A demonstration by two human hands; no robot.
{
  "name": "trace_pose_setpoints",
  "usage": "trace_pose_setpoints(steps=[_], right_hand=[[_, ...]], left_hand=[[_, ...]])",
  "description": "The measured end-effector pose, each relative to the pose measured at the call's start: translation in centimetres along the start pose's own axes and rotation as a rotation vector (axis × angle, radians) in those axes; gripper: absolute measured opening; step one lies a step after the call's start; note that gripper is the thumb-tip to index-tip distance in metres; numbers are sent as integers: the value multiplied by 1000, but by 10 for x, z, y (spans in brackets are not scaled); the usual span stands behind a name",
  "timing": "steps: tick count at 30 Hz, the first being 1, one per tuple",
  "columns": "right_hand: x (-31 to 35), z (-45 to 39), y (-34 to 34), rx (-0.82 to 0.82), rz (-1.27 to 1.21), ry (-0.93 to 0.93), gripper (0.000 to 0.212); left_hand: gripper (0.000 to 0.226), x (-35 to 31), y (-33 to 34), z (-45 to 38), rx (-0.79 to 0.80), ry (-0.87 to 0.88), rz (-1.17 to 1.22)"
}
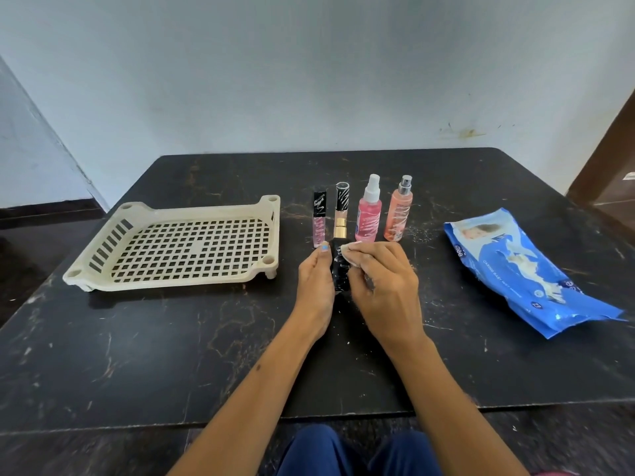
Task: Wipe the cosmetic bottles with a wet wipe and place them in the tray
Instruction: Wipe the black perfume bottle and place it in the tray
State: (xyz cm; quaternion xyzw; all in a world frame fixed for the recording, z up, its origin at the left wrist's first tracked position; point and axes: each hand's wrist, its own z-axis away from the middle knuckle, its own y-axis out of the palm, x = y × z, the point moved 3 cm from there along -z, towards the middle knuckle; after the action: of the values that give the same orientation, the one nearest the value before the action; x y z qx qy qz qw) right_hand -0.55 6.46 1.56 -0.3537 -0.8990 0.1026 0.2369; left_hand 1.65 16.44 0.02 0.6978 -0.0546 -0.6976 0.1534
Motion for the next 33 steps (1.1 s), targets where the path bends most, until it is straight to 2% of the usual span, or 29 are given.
trace_pose_setpoints(steps=[11,23,25,29,30,33], right_hand=[[3,-1,0,-40,59,-16,18],[7,0,3,-19,27,-53,17],[5,0,3,-29,37,-24,15],[5,-1,3,4,45,-38,17],[6,0,3,10,38,-51,17],[5,0,2,-13,34,-28,15]], left_hand=[[33,4,-1,-1,46,43,-47],[34,5,-2,0,20,39,-74],[42,5,-2,0,30,36,-60],[94,0,-1,1,68,-7,-46],[97,0,-1,1,68,-15,-34],[89,-4,2,5,84,7,-9]])
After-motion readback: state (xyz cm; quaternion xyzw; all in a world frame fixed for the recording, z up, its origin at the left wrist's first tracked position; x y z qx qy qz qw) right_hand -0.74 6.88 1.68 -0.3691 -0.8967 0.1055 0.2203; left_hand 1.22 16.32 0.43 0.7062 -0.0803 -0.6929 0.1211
